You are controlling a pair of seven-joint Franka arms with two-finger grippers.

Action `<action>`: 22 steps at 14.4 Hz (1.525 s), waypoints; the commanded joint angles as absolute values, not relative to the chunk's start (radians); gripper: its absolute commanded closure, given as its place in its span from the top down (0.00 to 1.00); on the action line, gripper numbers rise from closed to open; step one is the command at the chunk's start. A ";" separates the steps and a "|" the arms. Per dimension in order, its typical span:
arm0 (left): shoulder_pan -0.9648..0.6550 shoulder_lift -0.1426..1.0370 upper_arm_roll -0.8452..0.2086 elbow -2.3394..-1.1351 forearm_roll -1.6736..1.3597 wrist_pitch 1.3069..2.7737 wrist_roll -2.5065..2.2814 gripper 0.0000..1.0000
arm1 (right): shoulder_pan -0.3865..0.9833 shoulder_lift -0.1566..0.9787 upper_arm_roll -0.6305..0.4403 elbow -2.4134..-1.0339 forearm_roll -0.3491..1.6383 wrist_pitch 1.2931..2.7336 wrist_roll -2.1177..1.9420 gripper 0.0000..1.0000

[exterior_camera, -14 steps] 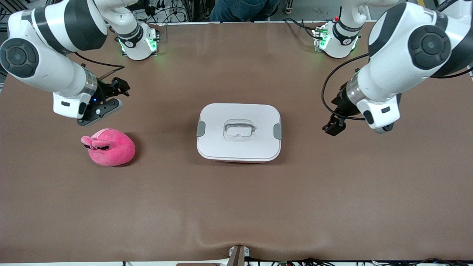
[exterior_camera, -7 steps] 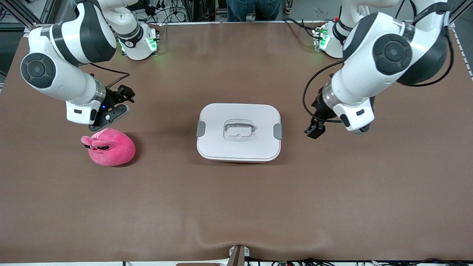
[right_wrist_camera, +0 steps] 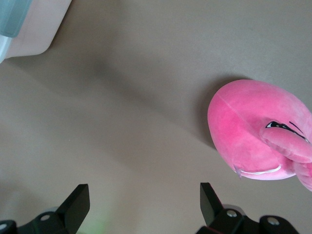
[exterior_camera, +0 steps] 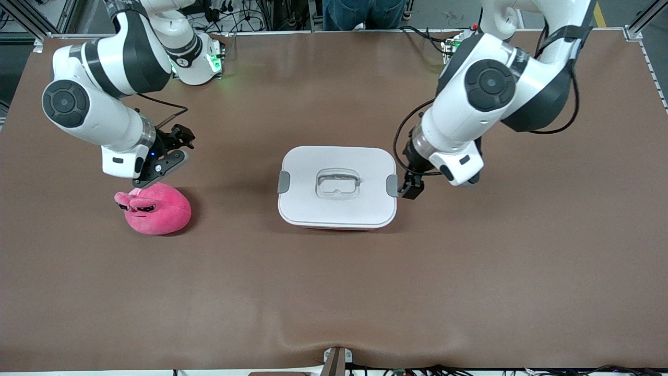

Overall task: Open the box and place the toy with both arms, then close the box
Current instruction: 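Grasp the lid handle with the left gripper while the right gripper lowers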

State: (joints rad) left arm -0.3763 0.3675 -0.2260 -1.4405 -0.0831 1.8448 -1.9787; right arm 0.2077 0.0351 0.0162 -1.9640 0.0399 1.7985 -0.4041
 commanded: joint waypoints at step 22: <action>-0.643 0.557 -0.209 -1.396 0.149 2.010 -2.411 1.00 | 0.209 0.025 0.015 -2.082 0.041 1.962 -0.810 1.00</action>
